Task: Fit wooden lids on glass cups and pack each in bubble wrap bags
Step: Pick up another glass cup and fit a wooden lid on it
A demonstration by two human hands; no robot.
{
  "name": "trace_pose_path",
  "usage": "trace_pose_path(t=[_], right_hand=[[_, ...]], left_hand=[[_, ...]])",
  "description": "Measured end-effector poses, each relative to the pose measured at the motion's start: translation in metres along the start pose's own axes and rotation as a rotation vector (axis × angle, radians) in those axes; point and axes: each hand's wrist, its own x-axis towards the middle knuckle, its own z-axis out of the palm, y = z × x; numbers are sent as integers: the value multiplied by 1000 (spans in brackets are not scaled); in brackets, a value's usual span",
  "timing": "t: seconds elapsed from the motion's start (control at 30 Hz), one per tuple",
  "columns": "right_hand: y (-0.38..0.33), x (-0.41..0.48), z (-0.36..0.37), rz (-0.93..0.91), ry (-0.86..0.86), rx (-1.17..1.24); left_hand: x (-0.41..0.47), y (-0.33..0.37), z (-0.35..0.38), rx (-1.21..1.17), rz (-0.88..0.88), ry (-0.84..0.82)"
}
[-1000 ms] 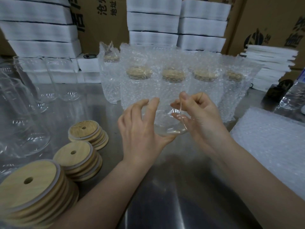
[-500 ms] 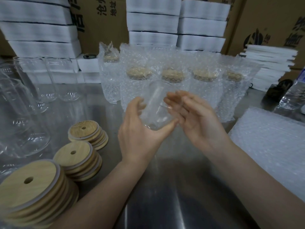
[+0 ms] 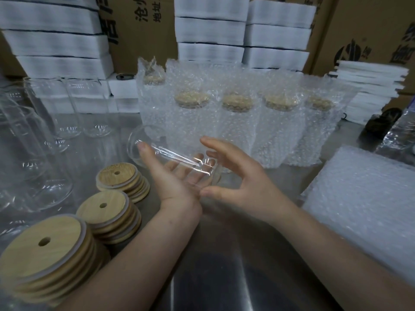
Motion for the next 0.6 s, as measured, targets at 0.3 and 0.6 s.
trace_pose_path(t=[0.3,0.6], right_hand=[[-5,-2,2,-189,118,-220],[-17,1,10,-82,280,102]], left_hand=[[-5,-5,-1,-97,-81,-115],[-4,-10,0,-110,-93,-127]])
